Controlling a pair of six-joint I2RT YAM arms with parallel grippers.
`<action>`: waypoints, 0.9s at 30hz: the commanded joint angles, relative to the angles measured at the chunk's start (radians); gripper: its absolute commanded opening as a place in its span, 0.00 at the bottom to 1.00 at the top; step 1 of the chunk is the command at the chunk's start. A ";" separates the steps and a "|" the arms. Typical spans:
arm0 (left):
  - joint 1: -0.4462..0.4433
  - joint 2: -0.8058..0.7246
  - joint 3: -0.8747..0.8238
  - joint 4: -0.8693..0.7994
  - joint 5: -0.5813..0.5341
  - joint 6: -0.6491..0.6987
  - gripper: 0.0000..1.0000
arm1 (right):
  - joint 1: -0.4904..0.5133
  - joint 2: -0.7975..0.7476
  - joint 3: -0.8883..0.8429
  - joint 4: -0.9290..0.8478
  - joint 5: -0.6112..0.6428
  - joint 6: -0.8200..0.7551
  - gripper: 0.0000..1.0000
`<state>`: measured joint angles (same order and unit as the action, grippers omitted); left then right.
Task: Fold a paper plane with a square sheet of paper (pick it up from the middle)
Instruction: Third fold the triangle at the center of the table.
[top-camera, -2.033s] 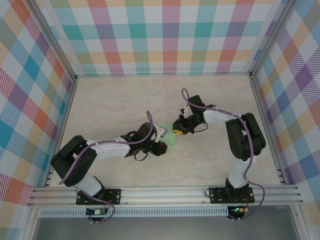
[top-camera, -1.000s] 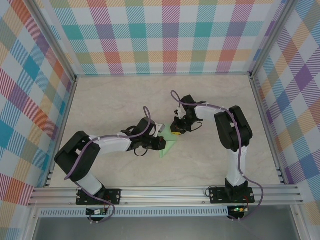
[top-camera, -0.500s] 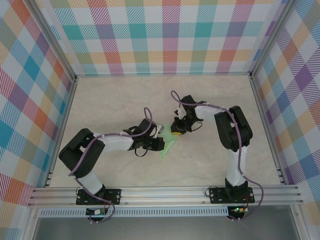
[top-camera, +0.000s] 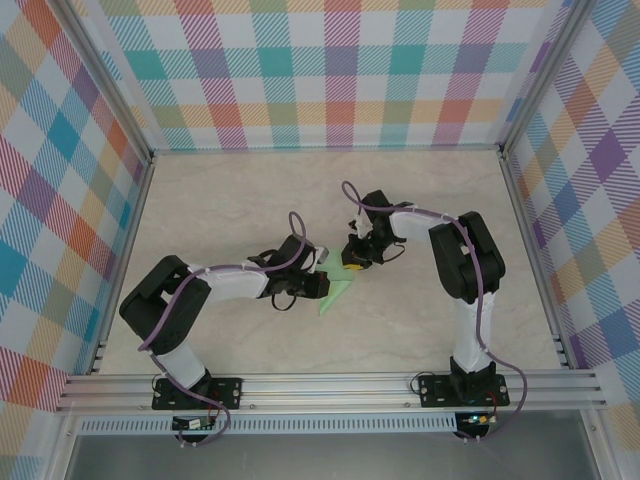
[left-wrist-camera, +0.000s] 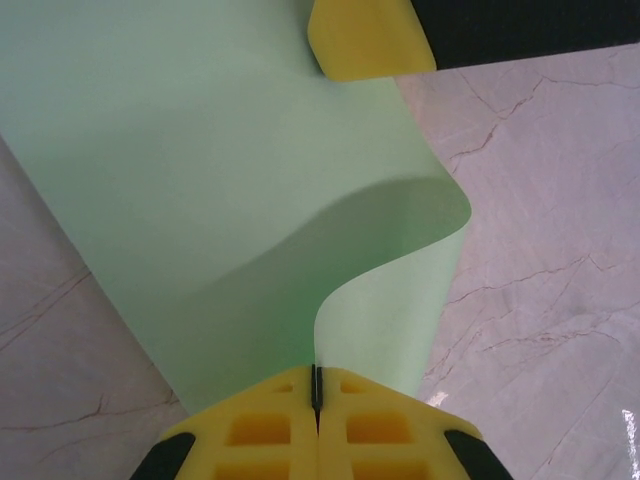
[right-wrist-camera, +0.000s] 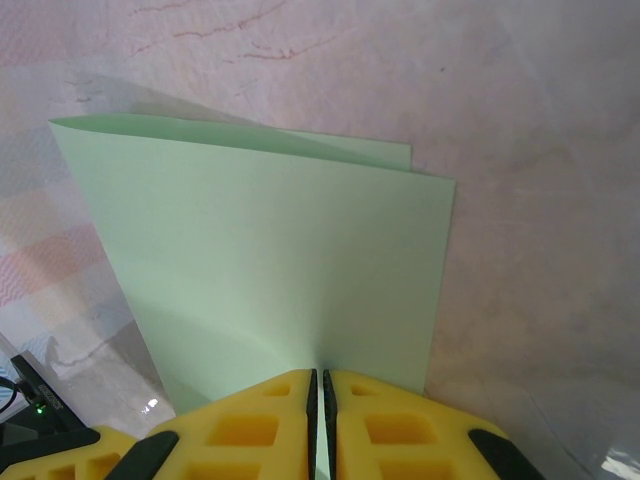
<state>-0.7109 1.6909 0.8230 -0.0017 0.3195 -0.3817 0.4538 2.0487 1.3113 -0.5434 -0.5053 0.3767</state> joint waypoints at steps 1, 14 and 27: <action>0.008 0.018 0.020 -0.026 -0.019 0.010 0.05 | 0.008 0.020 0.016 -0.040 0.020 -0.015 0.14; 0.008 -0.001 0.011 -0.057 -0.042 0.001 0.05 | 0.008 0.021 0.013 -0.041 0.024 -0.010 0.15; 0.008 0.013 0.025 -0.065 -0.062 0.001 0.05 | 0.010 0.020 0.014 -0.042 0.027 -0.009 0.15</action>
<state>-0.7109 1.6962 0.8238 -0.0475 0.2737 -0.3817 0.4549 2.0487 1.3121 -0.5438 -0.5053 0.3771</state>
